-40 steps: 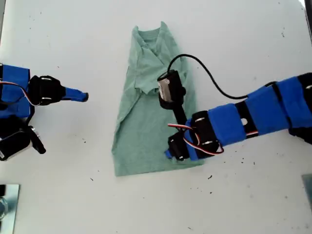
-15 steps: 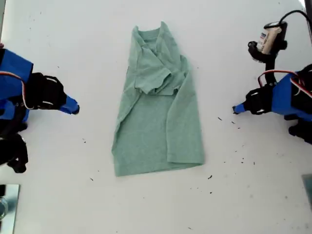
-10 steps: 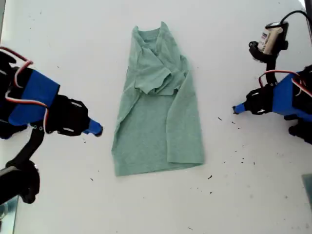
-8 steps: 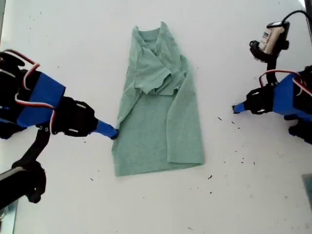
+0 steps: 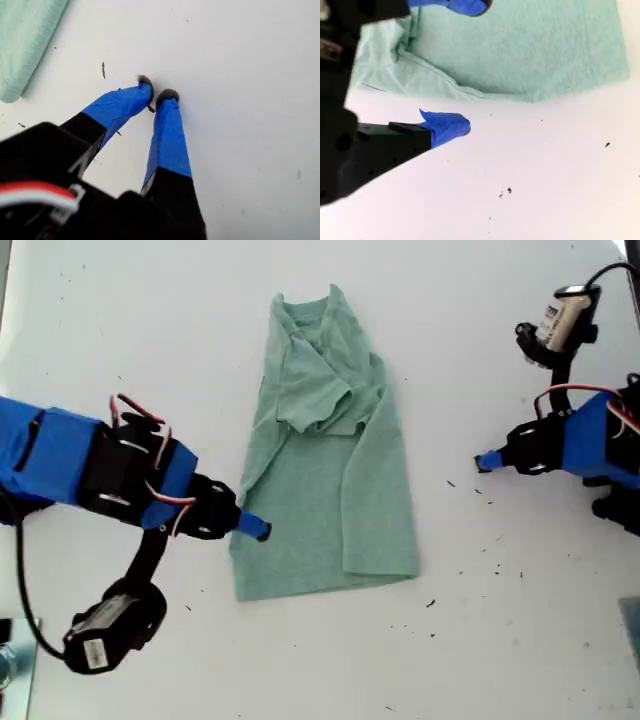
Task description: Fold t shirt
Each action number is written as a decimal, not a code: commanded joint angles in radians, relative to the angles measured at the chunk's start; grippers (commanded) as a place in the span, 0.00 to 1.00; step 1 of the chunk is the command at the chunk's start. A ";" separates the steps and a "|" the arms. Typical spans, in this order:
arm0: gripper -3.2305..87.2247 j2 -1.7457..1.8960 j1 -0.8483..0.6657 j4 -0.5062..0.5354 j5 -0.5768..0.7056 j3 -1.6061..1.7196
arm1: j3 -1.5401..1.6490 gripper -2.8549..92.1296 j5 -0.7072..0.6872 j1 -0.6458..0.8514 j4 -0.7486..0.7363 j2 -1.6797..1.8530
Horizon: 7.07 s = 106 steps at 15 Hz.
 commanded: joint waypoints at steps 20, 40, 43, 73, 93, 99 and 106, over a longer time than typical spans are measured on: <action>0.03 -0.270 -0.072 -0.011 0.078 -0.601 | 0.069 0.08 0.000 0.009 0.149 0.295; 0.21 0.268 -0.196 -0.301 0.307 -0.207 | 0.072 0.08 -0.002 0.009 0.150 0.298; 0.13 0.801 -0.235 -0.456 0.170 0.666 | 0.072 0.08 -0.002 0.011 0.150 0.299; 0.32 -0.626 -0.014 -0.333 0.101 -0.617 | -1.173 0.33 0.275 -0.495 -0.028 -1.267; 0.03 -0.017 -0.041 -0.206 0.222 -0.525 | -1.781 0.04 -0.245 -0.179 0.178 -1.204; 0.29 0.592 -0.334 -0.535 0.236 0.426 | -1.802 0.34 -0.295 0.057 -0.089 -1.428; 0.30 1.100 -0.627 -0.614 0.278 1.091 | -1.239 0.33 -0.210 0.446 -0.018 -0.888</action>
